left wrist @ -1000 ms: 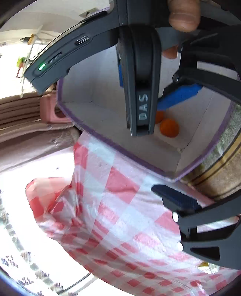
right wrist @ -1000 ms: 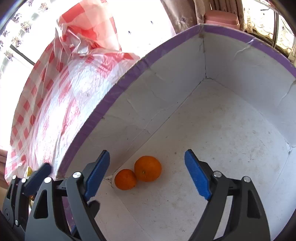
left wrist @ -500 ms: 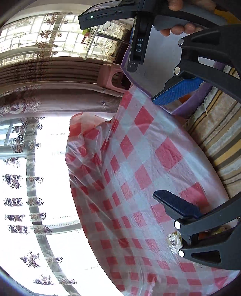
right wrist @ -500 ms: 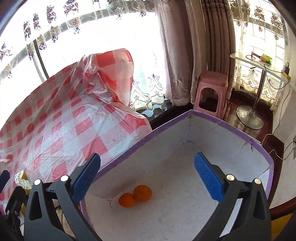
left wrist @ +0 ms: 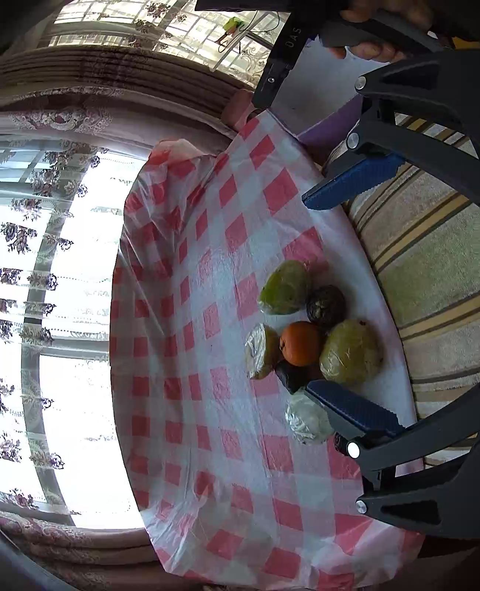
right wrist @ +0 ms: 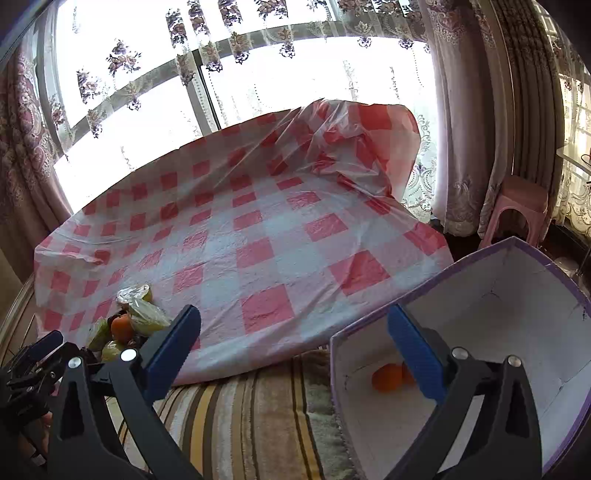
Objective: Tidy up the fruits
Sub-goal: 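Move both open tools back over the fruit pile, then grasp the plastic-wrapped green fruit with the right tool while the left grasps a dark round fruit, then carry both fruits into the white box and open both tools, then move both open tools back over the remaining fruits, then grasp the wrapped pale green cabbage with the left tool while the right grasps a dark round fruit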
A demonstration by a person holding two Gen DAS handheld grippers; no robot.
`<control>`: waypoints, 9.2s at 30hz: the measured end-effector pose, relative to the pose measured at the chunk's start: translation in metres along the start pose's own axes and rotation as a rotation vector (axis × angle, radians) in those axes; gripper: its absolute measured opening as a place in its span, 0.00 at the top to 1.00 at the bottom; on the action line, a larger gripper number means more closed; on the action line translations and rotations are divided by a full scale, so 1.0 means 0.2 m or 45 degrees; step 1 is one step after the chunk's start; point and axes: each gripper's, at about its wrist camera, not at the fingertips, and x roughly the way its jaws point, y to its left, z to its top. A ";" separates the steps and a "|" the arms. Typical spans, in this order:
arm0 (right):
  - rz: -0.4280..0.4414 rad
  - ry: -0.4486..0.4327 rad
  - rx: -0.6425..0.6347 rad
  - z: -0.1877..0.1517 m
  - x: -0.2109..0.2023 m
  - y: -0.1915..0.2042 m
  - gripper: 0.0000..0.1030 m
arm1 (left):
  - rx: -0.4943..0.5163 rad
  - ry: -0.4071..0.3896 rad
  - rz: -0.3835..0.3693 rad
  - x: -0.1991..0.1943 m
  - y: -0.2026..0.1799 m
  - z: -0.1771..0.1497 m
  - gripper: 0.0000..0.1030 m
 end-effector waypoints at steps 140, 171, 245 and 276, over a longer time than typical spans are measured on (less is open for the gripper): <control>-0.212 0.198 0.395 -0.03 0.15 -0.90 0.41 | 0.535 0.295 -0.337 0.48 -1.04 0.07 0.65; -0.355 0.505 0.473 -0.17 0.58 -1.06 0.39 | 1.223 0.604 -0.121 0.98 -1.57 -0.40 0.60; 0.119 0.181 -0.471 -0.12 0.34 0.77 0.02 | -0.174 0.174 0.150 0.25 0.50 0.00 0.31; 0.235 0.352 -0.561 -0.20 0.55 0.88 0.12 | -0.200 0.242 0.130 0.40 0.54 -0.02 0.43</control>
